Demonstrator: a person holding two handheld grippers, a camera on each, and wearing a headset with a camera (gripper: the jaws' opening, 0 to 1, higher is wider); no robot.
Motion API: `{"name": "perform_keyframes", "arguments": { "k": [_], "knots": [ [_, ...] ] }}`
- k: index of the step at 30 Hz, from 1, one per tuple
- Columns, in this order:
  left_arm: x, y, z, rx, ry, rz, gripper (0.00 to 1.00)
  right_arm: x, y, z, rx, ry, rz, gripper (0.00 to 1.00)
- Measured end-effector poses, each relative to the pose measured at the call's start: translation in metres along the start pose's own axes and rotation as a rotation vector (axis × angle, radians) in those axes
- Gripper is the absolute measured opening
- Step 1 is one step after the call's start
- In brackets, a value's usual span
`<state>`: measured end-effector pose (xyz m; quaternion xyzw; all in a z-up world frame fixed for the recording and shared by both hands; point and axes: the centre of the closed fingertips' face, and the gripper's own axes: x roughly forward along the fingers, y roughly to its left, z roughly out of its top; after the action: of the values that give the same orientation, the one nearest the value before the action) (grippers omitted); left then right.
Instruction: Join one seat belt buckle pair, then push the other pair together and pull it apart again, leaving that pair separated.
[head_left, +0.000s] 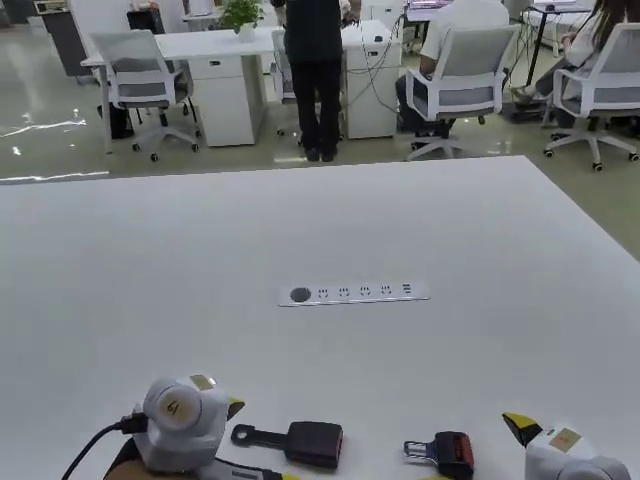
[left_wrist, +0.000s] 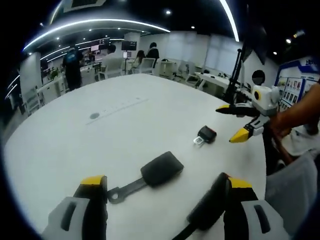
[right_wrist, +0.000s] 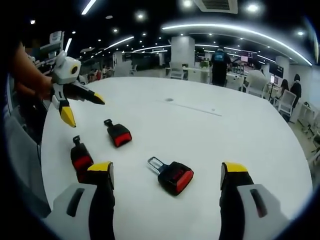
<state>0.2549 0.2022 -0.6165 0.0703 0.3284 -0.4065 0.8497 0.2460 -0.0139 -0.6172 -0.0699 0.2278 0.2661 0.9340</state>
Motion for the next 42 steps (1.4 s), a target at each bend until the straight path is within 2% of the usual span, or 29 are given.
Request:
{"name": "perform_keyframes", "arguments": {
  "k": [1,6,8,11,14,19,21,25,27,32,36,42],
  "knots": [
    [-0.004,-0.005,0.001,-0.01,-0.016,0.005,1.0,-0.003,0.002,0.001,0.002,-0.009,-0.005,0.89],
    [-0.022,-0.003,-0.008,-0.049,-0.039,0.026,1.0,-0.014,0.011,0.0,0.011,-0.009,-0.014,0.91],
    [-0.033,-0.004,-0.008,-0.068,-0.064,0.044,1.0,-0.019,0.014,0.001,0.014,-0.019,-0.025,0.91],
    [-0.043,-0.005,-0.012,-0.065,-0.07,0.064,1.0,-0.024,0.017,0.001,0.023,-0.028,-0.03,0.92],
    [-0.056,-0.001,-0.014,-0.087,-0.106,0.084,1.0,-0.029,0.02,-0.001,0.027,-0.036,-0.042,0.93],
    [-0.072,-0.005,-0.021,-0.11,-0.122,0.088,1.0,-0.041,0.026,-0.001,0.02,-0.047,-0.058,0.94],
    [-0.078,-0.011,-0.02,-0.104,-0.134,0.086,1.0,-0.046,0.029,0.001,0.013,-0.053,-0.063,0.94],
    [-0.09,-0.005,-0.029,-0.105,-0.148,0.094,1.0,-0.054,0.038,0.002,0.01,-0.056,-0.066,0.94],
    [-0.097,-0.008,-0.029,-0.131,-0.169,0.094,1.0,-0.057,0.04,0.002,0.005,-0.058,-0.068,0.94],
    [-0.11,-0.007,-0.035,-0.146,-0.184,0.106,1.0,-0.066,0.047,0.003,0.001,-0.071,-0.073,0.95],
    [-0.127,-0.005,-0.038,-0.167,-0.221,0.13,1.0,-0.075,0.051,0.005,0.0,-0.088,-0.075,0.94],
    [-0.143,-0.009,-0.047,-0.179,-0.234,0.152,1.0,-0.08,0.053,0.003,0.009,-0.092,-0.071,0.94]
  ]
}}
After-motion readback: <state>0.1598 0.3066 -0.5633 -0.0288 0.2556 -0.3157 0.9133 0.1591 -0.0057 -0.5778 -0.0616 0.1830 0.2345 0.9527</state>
